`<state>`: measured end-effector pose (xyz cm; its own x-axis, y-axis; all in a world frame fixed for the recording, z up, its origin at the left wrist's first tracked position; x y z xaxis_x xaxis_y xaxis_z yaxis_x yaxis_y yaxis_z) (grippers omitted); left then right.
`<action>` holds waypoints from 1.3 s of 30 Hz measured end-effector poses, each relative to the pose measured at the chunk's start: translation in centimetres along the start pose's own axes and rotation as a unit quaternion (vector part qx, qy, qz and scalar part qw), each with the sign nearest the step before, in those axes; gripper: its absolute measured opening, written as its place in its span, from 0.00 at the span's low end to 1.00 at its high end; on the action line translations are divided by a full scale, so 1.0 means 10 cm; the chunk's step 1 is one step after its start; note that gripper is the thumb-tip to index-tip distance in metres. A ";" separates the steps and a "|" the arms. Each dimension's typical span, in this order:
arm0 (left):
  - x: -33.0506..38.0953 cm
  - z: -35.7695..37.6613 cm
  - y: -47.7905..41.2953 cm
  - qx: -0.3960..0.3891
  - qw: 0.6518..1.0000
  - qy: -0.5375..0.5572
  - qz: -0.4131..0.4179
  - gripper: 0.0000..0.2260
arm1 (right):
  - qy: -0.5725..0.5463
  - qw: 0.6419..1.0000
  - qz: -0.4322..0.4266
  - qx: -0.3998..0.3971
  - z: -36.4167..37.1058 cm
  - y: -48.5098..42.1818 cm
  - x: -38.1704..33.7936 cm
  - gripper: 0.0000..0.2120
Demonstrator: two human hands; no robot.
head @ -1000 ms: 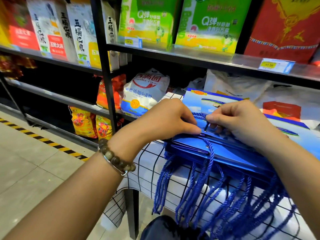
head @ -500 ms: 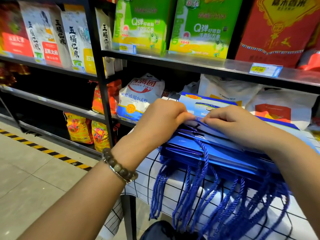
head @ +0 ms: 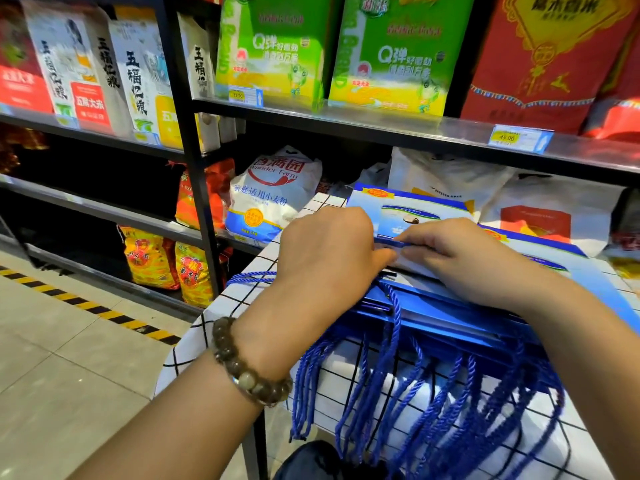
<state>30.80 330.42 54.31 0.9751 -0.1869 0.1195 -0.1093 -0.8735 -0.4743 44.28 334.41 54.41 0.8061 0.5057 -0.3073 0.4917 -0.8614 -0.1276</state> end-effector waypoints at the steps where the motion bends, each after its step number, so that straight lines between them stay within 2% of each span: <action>1: 0.03 0.01 0.00 -0.001 1.000 -0.013 0.002 0.16 | 0.000 1.000 0.001 0.004 0.01 0.00 -0.01 0.09; 5: 0.14 0.03 0.02 0.026 0.997 -0.054 0.047 0.07 | 0.000 1.000 -0.001 0.026 0.06 0.00 -0.03 0.09; 7: 0.12 0.08 0.02 0.016 0.996 -0.039 0.076 0.08 | -0.011 1.000 0.001 0.029 0.06 0.01 -0.04 0.10; 10: 0.03 0.13 0.01 -0.025 0.995 0.018 0.091 0.10 | -0.012 1.000 0.009 0.019 0.05 0.05 -0.06 0.19; 14: -0.02 0.12 0.02 -0.039 0.990 0.038 0.131 0.10 | 0.019 1.000 0.013 0.018 0.04 0.09 -0.09 0.19; 18: -0.06 0.10 0.04 -0.041 0.979 0.062 0.190 0.13 | 0.062 0.998 0.011 0.030 0.04 0.13 -0.10 0.15; 21: -0.11 0.09 0.09 -0.031 0.965 0.162 0.201 0.18 | 0.072 0.997 0.016 0.034 0.04 0.15 -0.08 0.09; 23: -0.12 0.09 0.10 -0.028 0.964 0.182 0.194 0.18 | 0.088 0.996 0.014 0.031 0.05 0.16 -0.08 0.08; 25: -0.12 0.10 0.09 -0.028 0.963 0.217 0.156 0.12 | 0.092 0.995 0.016 0.037 0.05 0.17 -0.08 0.09; 27: -0.13 0.07 0.06 -0.040 0.944 0.313 0.094 0.08 | 0.077 0.995 0.022 0.054 0.05 0.19 -0.07 0.09; 29: -0.14 0.05 0.01 -0.052 0.926 0.372 0.045 0.09 | 0.048 0.996 0.027 0.071 0.05 0.23 -0.05 0.09; 30: -0.15 0.07 -0.03 -0.058 0.933 0.354 0.035 0.08 | 0.030 0.996 0.029 0.082 0.05 0.24 -0.04 0.08; 33: -0.10 0.10 -0.14 -0.081 0.974 0.207 0.040 0.06 | -0.012 0.993 0.040 0.106 0.05 0.28 -0.02 0.07; 35: -0.03 0.12 -0.20 -0.097 0.981 0.162 0.043 0.05 | -0.023 0.992 0.048 0.115 0.05 0.31 -0.03 0.06; 39: 0.03 0.16 -0.26 -0.129 0.962 0.241 0.021 0.05 | -0.025 0.991 0.053 0.118 0.06 0.33 -0.04 0.05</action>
<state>31.72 333.33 54.19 0.7735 -0.3560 0.5244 -0.2514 -0.9318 -0.2618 45.33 331.33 53.51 0.8291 0.4144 -0.3754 0.3100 -0.8994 -0.3082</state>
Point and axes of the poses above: each hand's wrist, its own y-axis away from the middle knuckle, its own z-axis out of the palm, x = y × z, the point moved 3 cm from there along -y, towards the middle knuckle, and after that the axes turned 9 degrees about z, right-handed, at the moved point
